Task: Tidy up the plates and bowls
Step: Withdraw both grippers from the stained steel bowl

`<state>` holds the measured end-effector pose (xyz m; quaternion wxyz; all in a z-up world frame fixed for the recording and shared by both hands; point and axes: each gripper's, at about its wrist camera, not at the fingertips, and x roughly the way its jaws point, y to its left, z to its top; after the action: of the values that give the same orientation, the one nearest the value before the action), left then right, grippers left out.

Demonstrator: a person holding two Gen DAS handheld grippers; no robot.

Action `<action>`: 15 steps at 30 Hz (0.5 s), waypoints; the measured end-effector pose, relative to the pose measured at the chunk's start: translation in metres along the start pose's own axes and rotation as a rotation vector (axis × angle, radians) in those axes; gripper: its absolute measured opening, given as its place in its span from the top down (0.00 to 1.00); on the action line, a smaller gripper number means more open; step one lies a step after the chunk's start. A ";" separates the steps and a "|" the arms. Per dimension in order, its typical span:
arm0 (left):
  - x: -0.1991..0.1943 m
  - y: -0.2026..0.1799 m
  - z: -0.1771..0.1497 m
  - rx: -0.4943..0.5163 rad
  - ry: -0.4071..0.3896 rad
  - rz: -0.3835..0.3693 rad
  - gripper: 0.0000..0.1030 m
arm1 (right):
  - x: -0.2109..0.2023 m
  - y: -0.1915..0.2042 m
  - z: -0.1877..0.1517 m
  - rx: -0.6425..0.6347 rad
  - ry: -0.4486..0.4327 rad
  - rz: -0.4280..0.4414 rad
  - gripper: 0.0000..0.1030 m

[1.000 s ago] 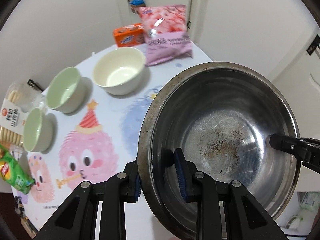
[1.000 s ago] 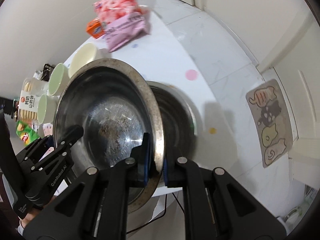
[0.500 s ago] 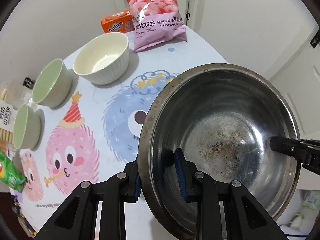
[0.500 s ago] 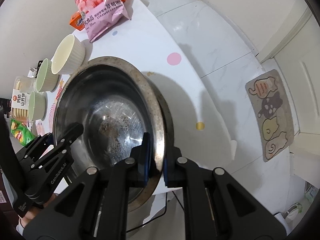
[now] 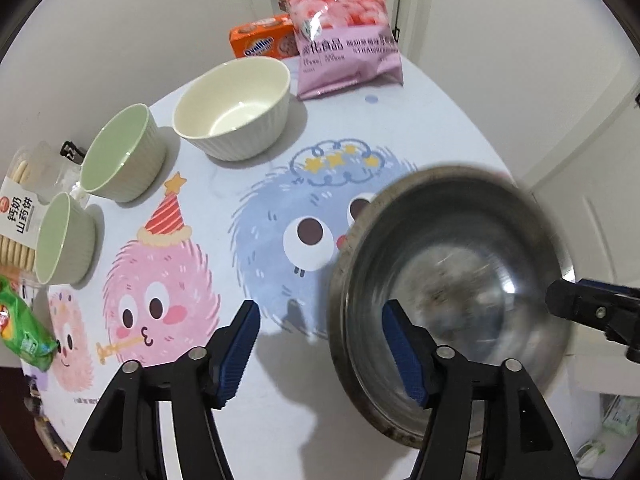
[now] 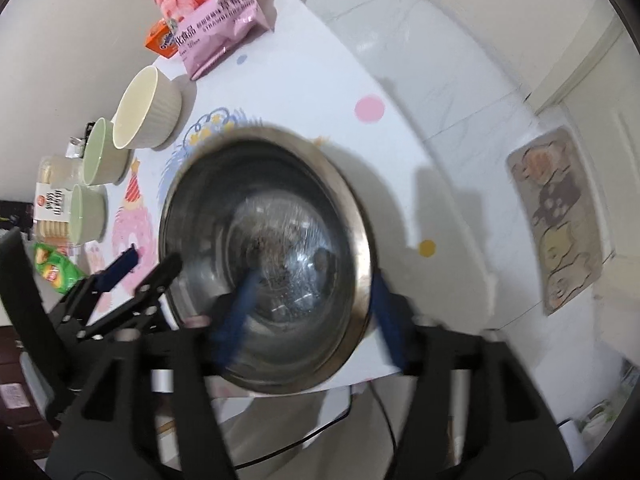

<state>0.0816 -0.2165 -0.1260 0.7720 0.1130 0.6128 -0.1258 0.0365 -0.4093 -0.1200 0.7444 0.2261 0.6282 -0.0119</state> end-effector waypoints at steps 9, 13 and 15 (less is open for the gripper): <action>-0.021 0.001 0.001 0.009 0.014 -0.055 0.32 | -0.026 -0.004 0.007 0.037 -0.066 -0.038 0.22; -0.038 0.001 0.001 0.013 -0.001 -0.053 0.27 | -0.038 -0.003 0.004 0.038 -0.078 -0.075 0.22; -0.047 0.002 0.001 0.007 -0.011 -0.067 0.26 | -0.045 -0.006 -0.001 0.053 -0.086 -0.074 0.22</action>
<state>0.0734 -0.2126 -0.0799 0.7702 0.0944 0.6117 -0.1543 0.0249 -0.4261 -0.0797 0.7636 0.2218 0.6029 -0.0658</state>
